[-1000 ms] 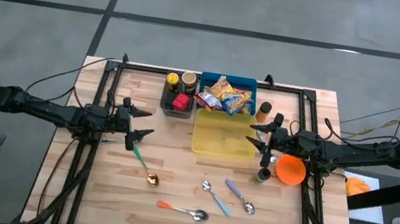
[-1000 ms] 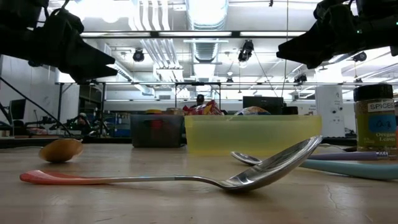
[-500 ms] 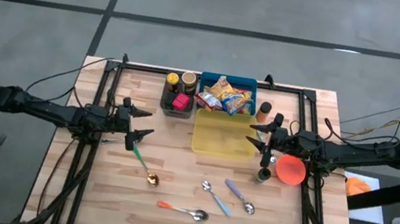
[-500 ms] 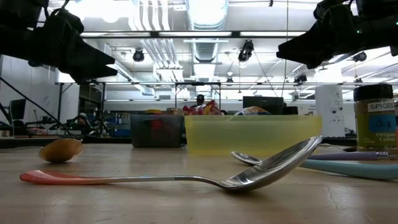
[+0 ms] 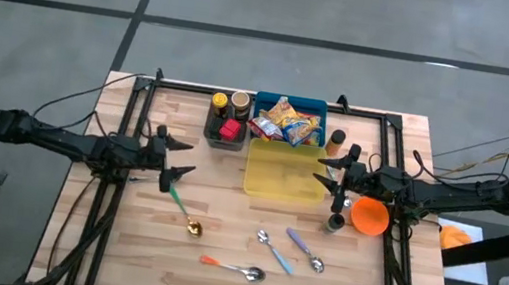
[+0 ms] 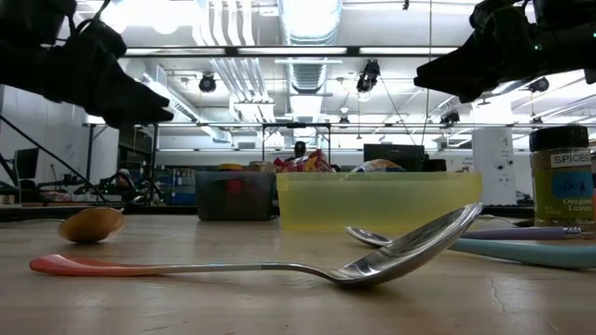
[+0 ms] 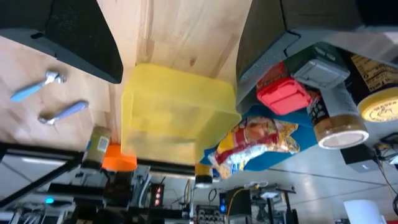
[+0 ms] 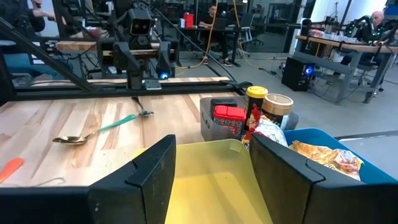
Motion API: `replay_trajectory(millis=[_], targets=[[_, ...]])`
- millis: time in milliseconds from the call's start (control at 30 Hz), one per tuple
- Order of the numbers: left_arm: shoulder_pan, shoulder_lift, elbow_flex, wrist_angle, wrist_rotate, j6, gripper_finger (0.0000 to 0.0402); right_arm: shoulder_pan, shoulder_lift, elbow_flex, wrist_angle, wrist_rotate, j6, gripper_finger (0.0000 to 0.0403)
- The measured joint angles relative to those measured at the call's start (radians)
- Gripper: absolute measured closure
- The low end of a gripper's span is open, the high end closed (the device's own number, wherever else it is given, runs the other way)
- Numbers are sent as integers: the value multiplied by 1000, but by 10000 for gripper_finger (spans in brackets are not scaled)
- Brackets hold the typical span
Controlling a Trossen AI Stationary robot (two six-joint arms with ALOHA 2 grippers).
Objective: Pick & Place Food Item
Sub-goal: Put the top black spice bottle into the black bin
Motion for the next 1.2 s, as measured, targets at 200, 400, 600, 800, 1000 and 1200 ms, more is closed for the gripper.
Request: replay_trajectory(millis=[200, 400, 600, 800, 1000, 1200], targets=[[0, 0, 0, -72, 0, 0, 85, 0, 0, 0, 1, 0, 2, 199], [0, 1, 0, -149, 0, 0, 85, 0, 0, 0, 15, 0, 6, 199], [0, 1, 0, -215, 0, 0, 85, 0, -2, 2, 0, 33, 274, 199], [0, 0, 0, -258, 0, 0, 85, -2, 1, 185, -296, 111, 302, 199], [0, 0, 0, -275, 0, 0, 85, -31, 87, 509, -938, 239, 497, 199], [0, 0, 0, -283, 0, 0, 85, -214, 245, 795, -1435, 242, 661, 199]])
